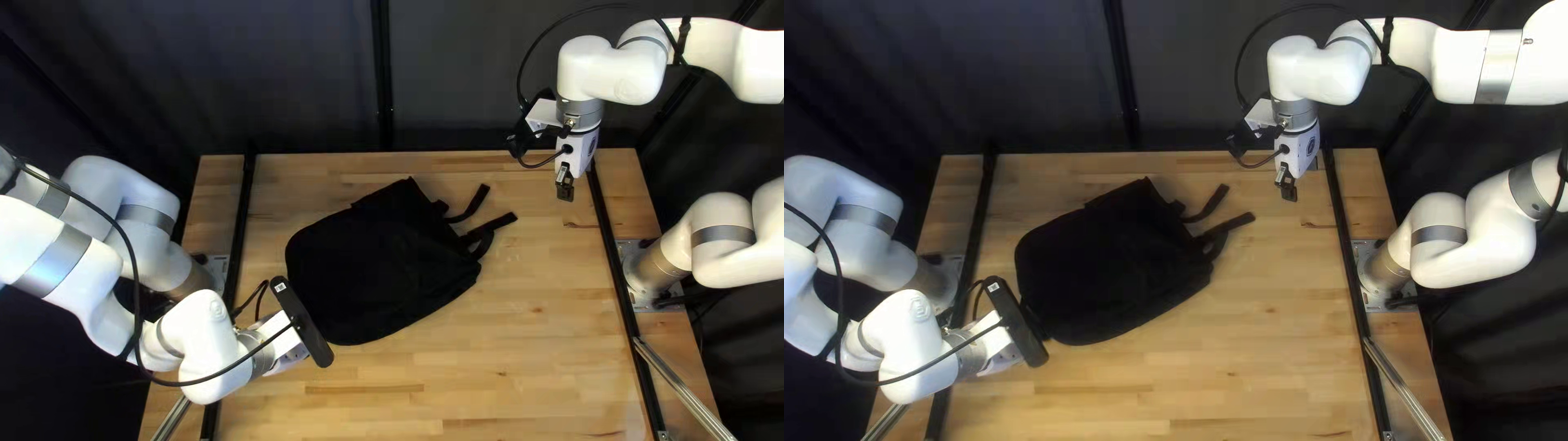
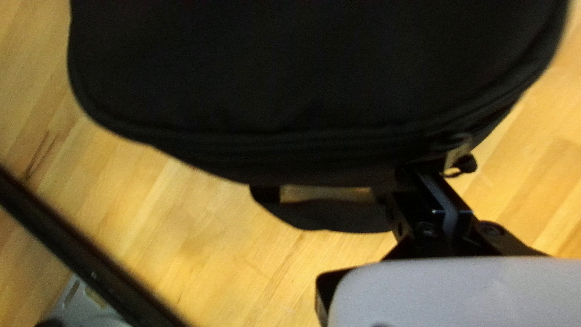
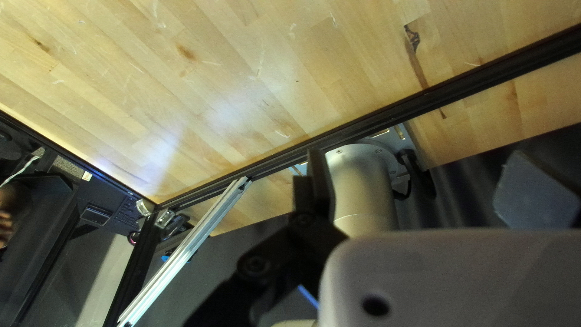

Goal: Remove a lunch box from a kids backpack

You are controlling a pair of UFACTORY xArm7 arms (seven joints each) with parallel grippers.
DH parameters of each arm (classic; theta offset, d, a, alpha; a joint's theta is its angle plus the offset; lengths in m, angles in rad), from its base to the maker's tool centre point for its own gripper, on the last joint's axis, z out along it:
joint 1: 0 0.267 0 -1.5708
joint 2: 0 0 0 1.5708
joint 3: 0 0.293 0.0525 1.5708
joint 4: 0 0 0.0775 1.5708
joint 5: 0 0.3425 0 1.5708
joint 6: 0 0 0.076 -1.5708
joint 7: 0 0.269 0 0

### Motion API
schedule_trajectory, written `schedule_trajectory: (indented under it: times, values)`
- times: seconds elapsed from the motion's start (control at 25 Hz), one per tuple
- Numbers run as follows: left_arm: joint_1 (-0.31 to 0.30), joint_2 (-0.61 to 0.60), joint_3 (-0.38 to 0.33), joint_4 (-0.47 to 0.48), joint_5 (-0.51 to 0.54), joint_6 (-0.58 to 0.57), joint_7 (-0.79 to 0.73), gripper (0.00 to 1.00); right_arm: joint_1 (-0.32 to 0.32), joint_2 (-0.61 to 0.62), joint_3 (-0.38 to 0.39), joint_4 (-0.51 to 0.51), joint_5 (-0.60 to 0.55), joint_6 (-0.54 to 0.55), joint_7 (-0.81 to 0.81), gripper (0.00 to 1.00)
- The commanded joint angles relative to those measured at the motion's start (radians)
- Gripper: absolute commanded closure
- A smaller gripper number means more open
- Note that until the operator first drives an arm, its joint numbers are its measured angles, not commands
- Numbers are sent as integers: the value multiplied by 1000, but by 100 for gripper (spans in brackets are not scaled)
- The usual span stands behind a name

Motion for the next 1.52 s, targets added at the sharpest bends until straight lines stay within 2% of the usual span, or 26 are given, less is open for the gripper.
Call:
schedule_trajectory:
  times: [0.04, 0.32, 0.64, 0.92, 0.96, 1.08, 1.24, 1.44, 1.52]
  values:
    - [-27, -29, 27, 11, -46, 50, 43, 100, 0, 0, 0, 0, 0, 0, 0, 0]
    - [-7, -2, 54, 48, -51, 87, 87, 100, 0, 0, 0, 0, 0, 0, 0, 0]
    - [-15, -6, 70, 82, -75, 145, 131, 100, 0, 0, 0, 0, 0, 0, 0, 0]
    - [32, 60, 92, 109, -33, 115, 154, 100, 0, 0, 0, 0, 0, 0, 0, 0]
    - [34, 61, 94, 116, -32, 119, 161, 100, 12, -5, 17, -17, -9, -14, 0, 0]
    - [38, 74, 97, 136, -29, 135, 176, 100, 81, 0, 96, -104, 76, -98, 72, 0]
    - [32, 86, 86, 147, -34, 148, 166, 100, 154, 58, 160, -178, 161, -218, 92, 0]
    - [25, 101, 69, 166, -41, 166, 151, 100, 246, 105, 238, -234, 260, -340, 105, 0]
    - [24, 115, 60, 189, -39, 183, 147, 100, 281, 138, 270, -222, 291, -376, 113, 0]
